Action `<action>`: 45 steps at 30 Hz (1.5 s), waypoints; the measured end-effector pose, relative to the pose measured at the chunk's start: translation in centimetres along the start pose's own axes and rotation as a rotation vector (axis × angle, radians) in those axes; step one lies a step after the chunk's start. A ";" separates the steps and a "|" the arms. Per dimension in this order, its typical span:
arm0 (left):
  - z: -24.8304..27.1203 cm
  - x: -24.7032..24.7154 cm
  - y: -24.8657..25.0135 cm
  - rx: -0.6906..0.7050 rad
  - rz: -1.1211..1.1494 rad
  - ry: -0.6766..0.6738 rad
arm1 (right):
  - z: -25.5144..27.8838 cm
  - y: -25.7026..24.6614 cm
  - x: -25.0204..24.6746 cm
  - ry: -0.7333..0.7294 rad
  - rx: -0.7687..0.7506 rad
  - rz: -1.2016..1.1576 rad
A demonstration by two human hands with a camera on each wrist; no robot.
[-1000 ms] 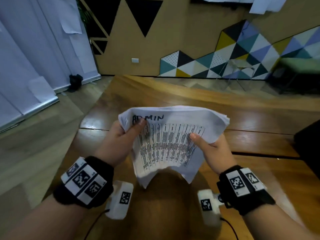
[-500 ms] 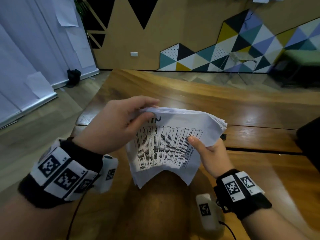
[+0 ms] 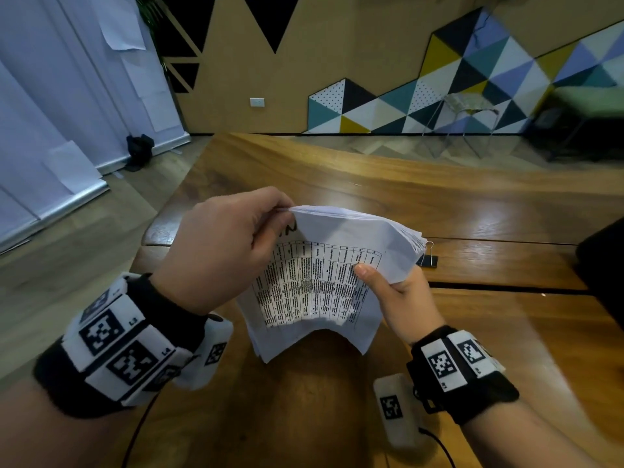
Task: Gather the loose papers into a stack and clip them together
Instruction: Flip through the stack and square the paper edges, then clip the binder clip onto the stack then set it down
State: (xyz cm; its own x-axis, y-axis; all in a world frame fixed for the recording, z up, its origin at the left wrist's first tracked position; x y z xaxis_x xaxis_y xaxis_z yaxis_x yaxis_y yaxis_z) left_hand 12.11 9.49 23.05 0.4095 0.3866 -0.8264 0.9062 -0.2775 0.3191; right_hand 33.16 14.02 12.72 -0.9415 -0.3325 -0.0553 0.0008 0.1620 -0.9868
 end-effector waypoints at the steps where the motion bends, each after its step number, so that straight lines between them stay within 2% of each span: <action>1: 0.1 0.0 0.0 -0.001 0.014 0.008 | 0.0 -0.1 0.0 0.005 0.003 0.002; 5: 0.4 0.2 -0.3 -0.008 0.075 0.059 | 0.0 -0.4 0.0 -0.017 0.022 -0.041; 7: 0.4 0.3 -0.5 -0.011 0.077 0.079 | -0.6 0.0 -0.8 -0.086 0.089 0.006; 11: 0.3 0.4 -0.6 -0.001 0.078 0.109 | -3.2 3.3 -4.7 -0.483 0.419 0.468; 12: 0.2 0.5 -0.6 0.003 0.077 0.113 | -4.2 4.5 -6.2 -0.529 0.499 0.641; 13: 0.2 0.5 -0.6 0.006 0.079 0.115 | -5.4 5.6 -7.7 -0.522 0.542 0.831; 15: 0.0 0.6 -0.7 0.007 0.081 0.113 | -8.0 7.1 -10.6 -0.365 0.558 1.161; 17: -0.2 0.7 -0.8 0.006 0.068 0.113 | -10.4 8.3 -12.8 -0.156 0.579 1.265; 18: -0.4 0.8 -0.8 0.004 0.063 0.113 | -11.3 8.9 -13.6 -0.088 0.595 1.278; 20: -0.6 0.8 -1.0 -0.001 0.058 0.116 | -12.5 10.2 -14.8 -0.043 0.646 1.312; 26: -1.1 0.8 -1.4 -0.008 0.063 0.094 | -14.3 12.7 -15.5 -0.080 0.738 1.344; 35: -1.0 0.6 -1.1 0.013 0.031 0.097 | -13.4 12.3 -13.5 -0.301 0.715 1.384; 39: -0.7 0.6 -1.0 0.012 0.035 0.093 | -11.7 12.6 -12.8 -0.387 0.773 1.353; 45: -0.4 0.5 -0.8 0.039 0.029 0.108 | -9.1 12.5 -12.3 -0.397 0.776 1.234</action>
State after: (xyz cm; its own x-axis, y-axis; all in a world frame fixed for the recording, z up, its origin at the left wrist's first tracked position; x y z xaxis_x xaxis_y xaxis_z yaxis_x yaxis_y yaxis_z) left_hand 11.66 10.28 22.54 0.4460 0.4702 -0.7615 0.8901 -0.3226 0.3221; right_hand 41.65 28.59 2.48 -0.0681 -0.6008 -0.7965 0.9919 0.0447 -0.1185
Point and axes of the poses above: each hand's wrist, its own z-axis away from the middle knuckle, its own x-axis out of the palm, y = z × x, the point moved 3 cm from there along -z, towards the middle knuckle, and after that the axes turned 4 degrees about -z, right-handed, at the moved point
